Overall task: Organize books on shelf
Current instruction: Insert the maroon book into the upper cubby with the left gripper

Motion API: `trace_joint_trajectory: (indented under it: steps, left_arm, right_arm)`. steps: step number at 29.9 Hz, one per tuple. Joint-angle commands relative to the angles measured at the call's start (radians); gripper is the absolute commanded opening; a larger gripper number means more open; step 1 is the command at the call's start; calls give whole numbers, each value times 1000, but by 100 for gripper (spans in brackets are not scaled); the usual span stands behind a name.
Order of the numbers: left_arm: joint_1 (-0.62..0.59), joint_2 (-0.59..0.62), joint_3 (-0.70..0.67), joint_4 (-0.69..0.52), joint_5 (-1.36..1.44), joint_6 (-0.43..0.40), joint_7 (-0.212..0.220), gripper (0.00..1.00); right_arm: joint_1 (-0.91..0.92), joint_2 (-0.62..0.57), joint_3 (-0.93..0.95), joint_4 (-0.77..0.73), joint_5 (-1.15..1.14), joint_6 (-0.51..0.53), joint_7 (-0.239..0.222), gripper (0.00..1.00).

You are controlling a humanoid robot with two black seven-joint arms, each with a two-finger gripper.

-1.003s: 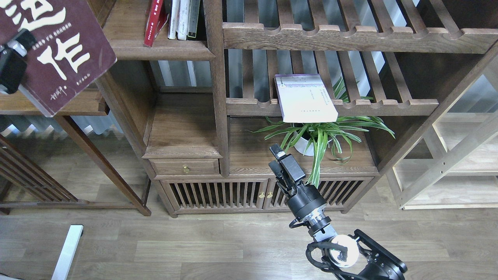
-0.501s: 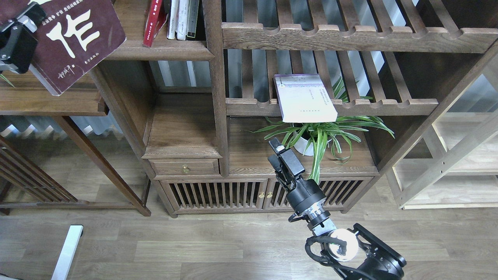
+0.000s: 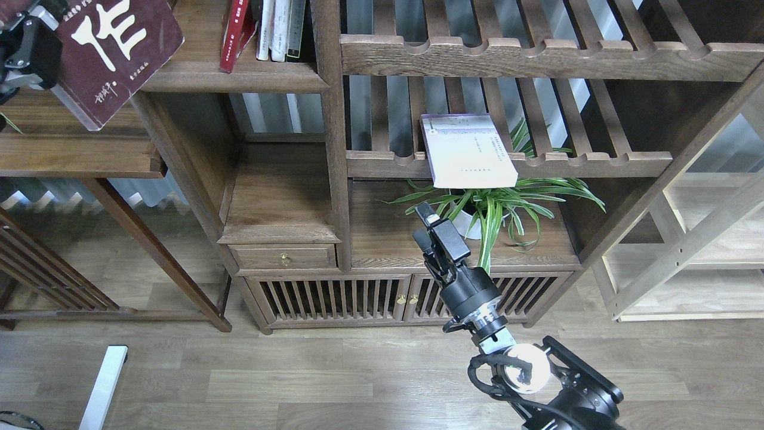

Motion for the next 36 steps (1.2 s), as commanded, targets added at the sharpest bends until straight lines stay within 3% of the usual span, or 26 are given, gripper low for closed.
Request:
trace_joint_trajectory:
  steps: [1, 13, 36]
  left_arm:
    - [-16, 3, 27, 3, 5, 38, 0, 4]
    - [-78, 9, 132, 17, 7, 238, 0, 5]
    - [-244, 49, 251, 123, 5, 336, 0, 5]
  right_arm:
    - [5, 0, 0, 0, 7, 0, -1, 99]
    - [6, 0, 5, 0, 19, 0, 1, 99]
    - [1, 0, 29, 2, 27, 0, 7, 99]
